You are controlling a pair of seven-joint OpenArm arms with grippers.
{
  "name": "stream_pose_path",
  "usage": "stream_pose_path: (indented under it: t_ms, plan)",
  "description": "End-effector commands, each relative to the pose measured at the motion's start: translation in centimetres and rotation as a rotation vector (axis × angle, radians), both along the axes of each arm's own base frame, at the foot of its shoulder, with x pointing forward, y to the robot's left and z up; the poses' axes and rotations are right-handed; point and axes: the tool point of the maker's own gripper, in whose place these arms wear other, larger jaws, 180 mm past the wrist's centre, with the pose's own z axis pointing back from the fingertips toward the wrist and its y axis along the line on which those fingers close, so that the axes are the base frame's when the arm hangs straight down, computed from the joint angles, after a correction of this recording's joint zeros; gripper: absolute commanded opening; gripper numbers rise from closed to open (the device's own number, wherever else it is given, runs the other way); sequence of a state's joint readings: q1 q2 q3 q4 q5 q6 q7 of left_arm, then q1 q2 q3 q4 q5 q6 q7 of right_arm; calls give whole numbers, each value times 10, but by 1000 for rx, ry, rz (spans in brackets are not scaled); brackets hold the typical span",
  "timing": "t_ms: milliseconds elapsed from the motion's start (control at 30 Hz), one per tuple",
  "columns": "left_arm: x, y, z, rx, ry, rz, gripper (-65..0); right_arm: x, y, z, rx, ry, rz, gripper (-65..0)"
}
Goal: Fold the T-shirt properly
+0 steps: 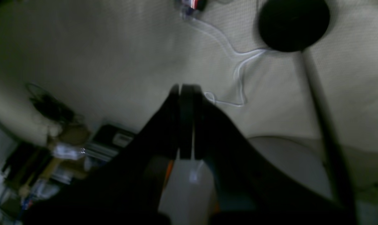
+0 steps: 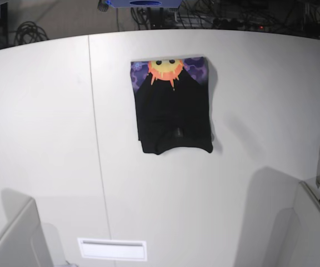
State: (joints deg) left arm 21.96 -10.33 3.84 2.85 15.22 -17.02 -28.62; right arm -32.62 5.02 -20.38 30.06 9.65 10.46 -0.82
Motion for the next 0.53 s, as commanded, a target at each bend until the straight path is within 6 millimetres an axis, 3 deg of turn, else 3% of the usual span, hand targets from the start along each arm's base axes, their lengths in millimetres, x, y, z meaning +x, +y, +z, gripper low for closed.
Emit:
stream_pose_path:
  t_ms: [0,33,167,300,433,500]
  plan:
    - [-3,8,1,18,4,-29,-650,-11,10,-4,10,26,-10,-650]
    - [1,4,-2,23,1,-49,-650,-11,14,-9,10,21,-15,-650]
    - [17,-10,-14,44,22,-83,-650,22,18,-20,12,-118,-55,-650]
    - [29,-14,-21,63,50,-101,-650,46,0,-27,-6,-165,-44,-650]
    - [36,-15,-22,65,35,-99,-650,55,-17,-30,-29,-163,-23,-650]
    - [50,-15,-25,66,12,-98,-650,58,-19,-31,-29,-172,-22,-650]
